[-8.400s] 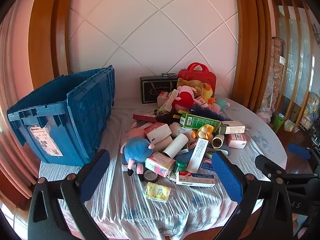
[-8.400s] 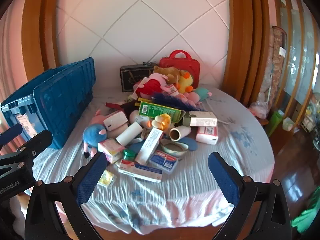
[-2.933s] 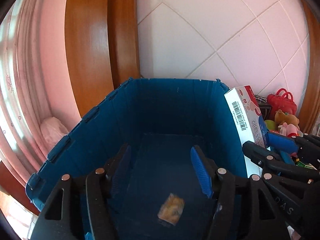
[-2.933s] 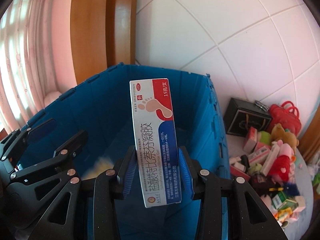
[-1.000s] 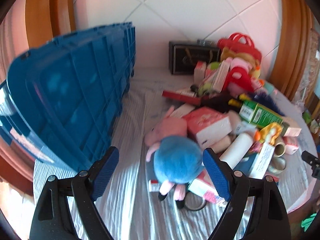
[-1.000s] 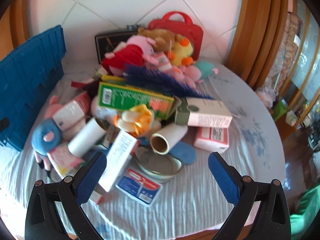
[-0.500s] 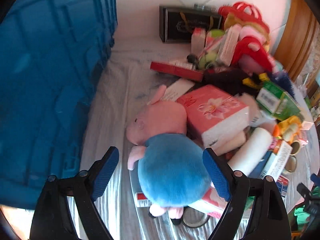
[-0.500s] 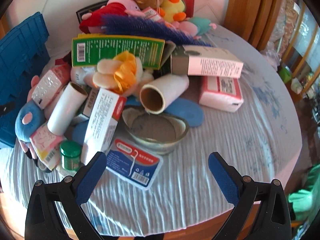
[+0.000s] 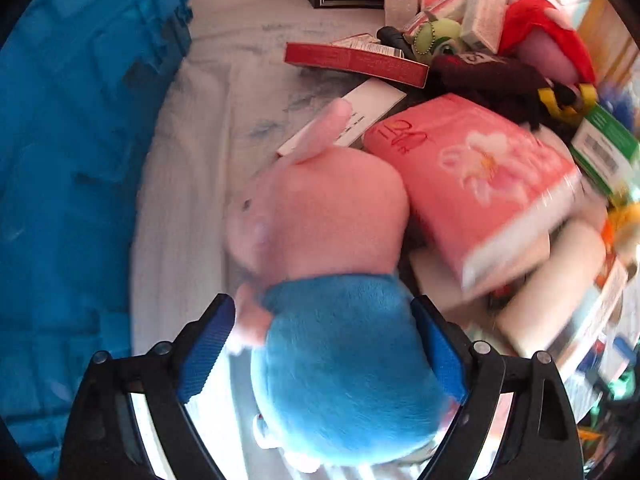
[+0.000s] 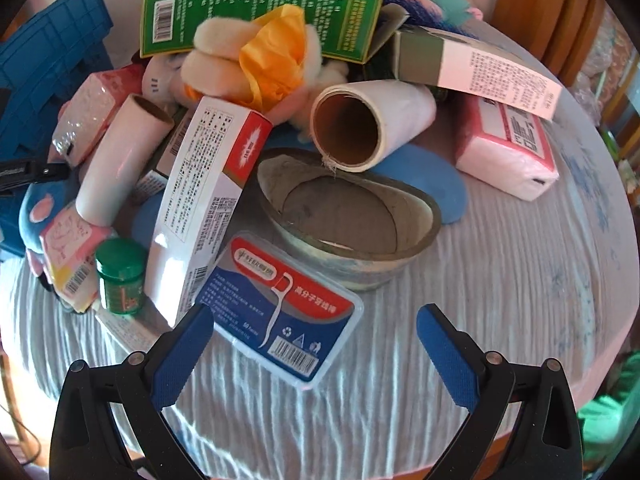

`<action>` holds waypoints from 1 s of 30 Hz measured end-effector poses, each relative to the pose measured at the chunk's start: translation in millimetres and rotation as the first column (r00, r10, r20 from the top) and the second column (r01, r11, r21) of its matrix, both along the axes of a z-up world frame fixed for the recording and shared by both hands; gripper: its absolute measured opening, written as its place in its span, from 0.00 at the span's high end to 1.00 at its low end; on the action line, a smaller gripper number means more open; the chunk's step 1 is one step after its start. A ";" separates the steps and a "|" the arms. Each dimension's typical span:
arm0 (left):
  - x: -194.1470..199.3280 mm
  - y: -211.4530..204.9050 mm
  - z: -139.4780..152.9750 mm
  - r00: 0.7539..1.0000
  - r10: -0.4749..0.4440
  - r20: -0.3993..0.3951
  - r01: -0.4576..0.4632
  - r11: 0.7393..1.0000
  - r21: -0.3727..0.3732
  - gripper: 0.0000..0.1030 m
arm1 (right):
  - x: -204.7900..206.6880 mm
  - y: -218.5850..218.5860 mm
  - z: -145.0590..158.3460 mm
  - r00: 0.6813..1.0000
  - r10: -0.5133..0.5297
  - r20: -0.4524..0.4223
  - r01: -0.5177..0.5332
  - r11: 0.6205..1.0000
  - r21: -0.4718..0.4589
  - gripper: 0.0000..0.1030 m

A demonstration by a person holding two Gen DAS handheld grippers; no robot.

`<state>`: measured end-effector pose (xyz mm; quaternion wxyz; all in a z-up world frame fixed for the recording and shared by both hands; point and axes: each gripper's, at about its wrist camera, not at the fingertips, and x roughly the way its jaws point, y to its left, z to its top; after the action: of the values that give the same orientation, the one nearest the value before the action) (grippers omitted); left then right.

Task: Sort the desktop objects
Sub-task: 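Grasp the pink-and-blue plush pig with the left tool while the right tool grasps the floss box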

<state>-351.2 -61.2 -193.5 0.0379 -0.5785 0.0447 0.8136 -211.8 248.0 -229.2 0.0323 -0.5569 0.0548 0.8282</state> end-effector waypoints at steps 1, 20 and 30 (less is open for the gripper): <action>8.1 -2.7 3.2 1.000 -0.006 -0.016 0.005 1.000 -0.016 0.12 | -1.2 -0.6 -2.5 1.000 0.020 -0.006 -0.020 1.000 -0.002 0.00; 12.0 -2.8 -12.5 0.998 0.064 -0.028 -0.062 0.996 0.070 0.29 | 4.2 -6.8 -28.8 0.971 0.240 -0.017 -0.239 0.970 0.030 0.21; 55.4 -0.3 39.0 0.974 0.056 -0.218 -0.054 0.998 0.016 0.33 | 41.6 19.2 12.9 0.975 0.170 -0.144 -0.169 0.985 0.022 0.24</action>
<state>-295.9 -61.5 -154.6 0.0132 -0.4863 0.0285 0.8732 -170.2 267.2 -216.4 -0.0400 -0.4975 0.0053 0.8665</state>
